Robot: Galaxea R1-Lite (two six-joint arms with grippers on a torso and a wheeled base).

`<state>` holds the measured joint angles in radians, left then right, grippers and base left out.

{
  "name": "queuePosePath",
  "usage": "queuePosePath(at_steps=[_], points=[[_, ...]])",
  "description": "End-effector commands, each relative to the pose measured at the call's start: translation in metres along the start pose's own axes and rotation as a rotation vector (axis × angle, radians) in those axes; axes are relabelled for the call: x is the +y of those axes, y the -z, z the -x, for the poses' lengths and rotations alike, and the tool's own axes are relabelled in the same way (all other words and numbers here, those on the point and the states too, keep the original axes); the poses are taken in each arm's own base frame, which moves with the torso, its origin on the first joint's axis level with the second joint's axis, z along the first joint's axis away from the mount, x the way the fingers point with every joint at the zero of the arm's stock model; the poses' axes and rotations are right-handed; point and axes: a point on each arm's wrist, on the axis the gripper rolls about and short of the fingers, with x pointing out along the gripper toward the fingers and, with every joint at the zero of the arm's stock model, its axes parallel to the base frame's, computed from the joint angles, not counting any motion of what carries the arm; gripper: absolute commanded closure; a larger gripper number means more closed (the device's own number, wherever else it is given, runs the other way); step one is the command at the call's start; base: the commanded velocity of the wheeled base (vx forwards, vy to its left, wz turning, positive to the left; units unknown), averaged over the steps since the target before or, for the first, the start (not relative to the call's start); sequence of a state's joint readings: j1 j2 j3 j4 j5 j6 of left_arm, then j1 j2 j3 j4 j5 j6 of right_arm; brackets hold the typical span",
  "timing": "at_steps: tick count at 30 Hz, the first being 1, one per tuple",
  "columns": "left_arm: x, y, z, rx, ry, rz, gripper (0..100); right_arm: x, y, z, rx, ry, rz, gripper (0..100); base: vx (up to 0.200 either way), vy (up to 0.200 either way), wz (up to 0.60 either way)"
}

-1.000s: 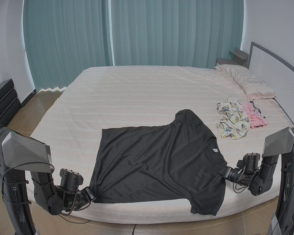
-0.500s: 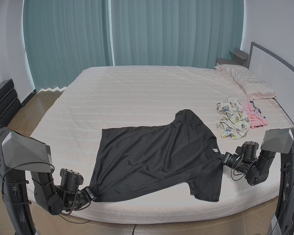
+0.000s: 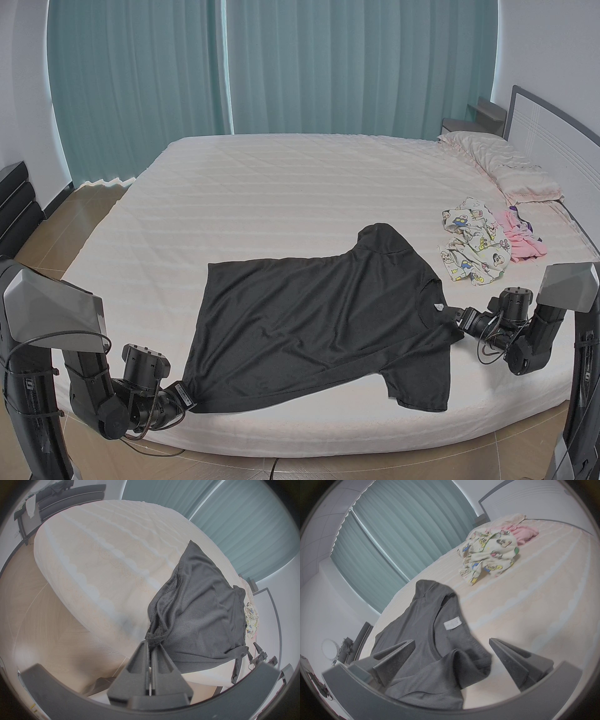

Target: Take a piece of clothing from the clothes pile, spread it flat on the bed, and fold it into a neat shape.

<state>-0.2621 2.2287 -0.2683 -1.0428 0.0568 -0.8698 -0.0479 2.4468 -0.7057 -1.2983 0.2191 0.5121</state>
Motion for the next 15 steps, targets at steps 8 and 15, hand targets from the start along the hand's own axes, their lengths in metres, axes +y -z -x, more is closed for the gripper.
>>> queuePosePath(at_steps=[8,15], points=[[0.000,0.000,0.000,0.001,0.001,0.000,100,0.012,0.015,0.059,0.077,0.017,-0.058,0,0.000,0.000,0.00],[0.000,0.000,0.000,0.002,0.000,0.000,100,0.021,0.064,0.090,0.250,0.019,-0.059,0,0.000,0.000,0.00]])
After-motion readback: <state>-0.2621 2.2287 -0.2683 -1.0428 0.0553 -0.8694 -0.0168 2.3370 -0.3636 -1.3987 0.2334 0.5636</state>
